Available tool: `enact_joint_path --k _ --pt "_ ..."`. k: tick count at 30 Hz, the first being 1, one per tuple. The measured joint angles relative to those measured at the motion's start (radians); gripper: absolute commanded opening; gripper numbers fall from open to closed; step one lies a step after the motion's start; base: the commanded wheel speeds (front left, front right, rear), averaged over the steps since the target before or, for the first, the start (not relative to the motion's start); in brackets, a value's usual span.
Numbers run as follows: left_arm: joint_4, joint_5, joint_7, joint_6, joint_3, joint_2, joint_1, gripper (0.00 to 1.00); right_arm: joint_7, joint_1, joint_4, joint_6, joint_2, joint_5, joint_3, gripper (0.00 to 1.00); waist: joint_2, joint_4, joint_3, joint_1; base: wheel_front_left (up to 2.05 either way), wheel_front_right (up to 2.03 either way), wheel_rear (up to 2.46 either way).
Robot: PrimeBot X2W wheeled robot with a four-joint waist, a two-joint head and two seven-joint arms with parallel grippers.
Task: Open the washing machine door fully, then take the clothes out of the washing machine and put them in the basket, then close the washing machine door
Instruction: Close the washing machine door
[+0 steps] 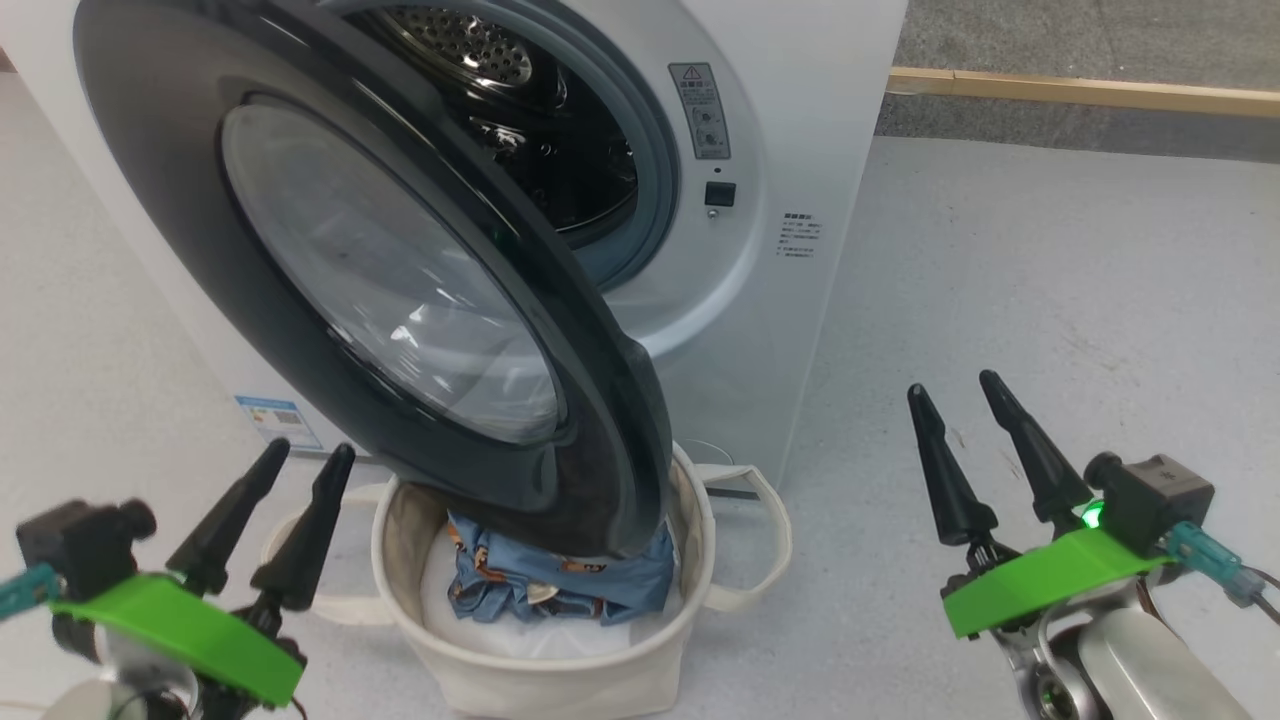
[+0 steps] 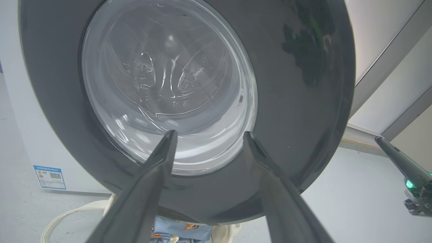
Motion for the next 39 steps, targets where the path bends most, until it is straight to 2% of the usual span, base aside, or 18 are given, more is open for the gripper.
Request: enact_joint_path --k 6,12,20,34,35,36,37,39 --pt "0.145 0.020 -0.184 0.000 -0.085 0.029 0.001 1.00 0.005 0.013 -0.014 0.000 0.000 -0.001 -0.015 1.00 0.0000 -0.006 0.003 0.0000 0.00 0.00 0.00" --pt "0.211 -0.046 -0.242 0.000 -0.146 0.059 -0.032 1.00 0.013 0.025 -0.027 0.000 0.002 -0.012 -0.031 1.00 0.0000 -0.017 0.017 0.0000 0.00 0.00 0.00" --pt "0.228 -0.080 -0.260 0.000 -0.191 0.092 -0.066 1.00 0.017 0.025 -0.030 0.000 0.003 -0.012 -0.034 1.00 0.0000 -0.016 0.024 0.0000 0.00 0.00 0.00" --pt "0.234 -0.099 -0.268 0.000 -0.214 0.104 -0.100 1.00 0.018 0.025 -0.030 0.000 0.003 -0.010 -0.029 1.00 0.0000 0.001 0.025 0.0000 0.00 0.00 0.00" --pt "0.234 -0.099 -0.268 0.000 -0.214 0.104 -0.100 1.00 0.018 0.025 -0.031 0.000 0.003 -0.010 -0.025 0.98 0.0000 0.002 0.025 0.0000 0.00 0.00 0.00" --pt "0.234 -0.100 -0.268 0.000 -0.213 0.104 -0.100 1.00 0.018 0.024 -0.035 0.000 0.004 -0.008 -0.020 0.28 0.0000 0.002 0.026 0.0000 0.00 0.00 0.00" --pt "0.233 -0.107 -0.268 0.000 -0.208 0.104 -0.100 1.00 0.018 0.022 -0.042 0.000 0.004 -0.007 -0.011 0.00 0.0000 0.003 0.027 0.0000 0.00 0.00 0.00" --pt "0.232 -0.120 -0.268 0.000 -0.197 0.103 -0.101 1.00 0.017 0.012 -0.073 0.000 0.003 -0.010 0.028 0.00 0.0000 0.007 0.028 0.0000 0.00 0.00 0.00"
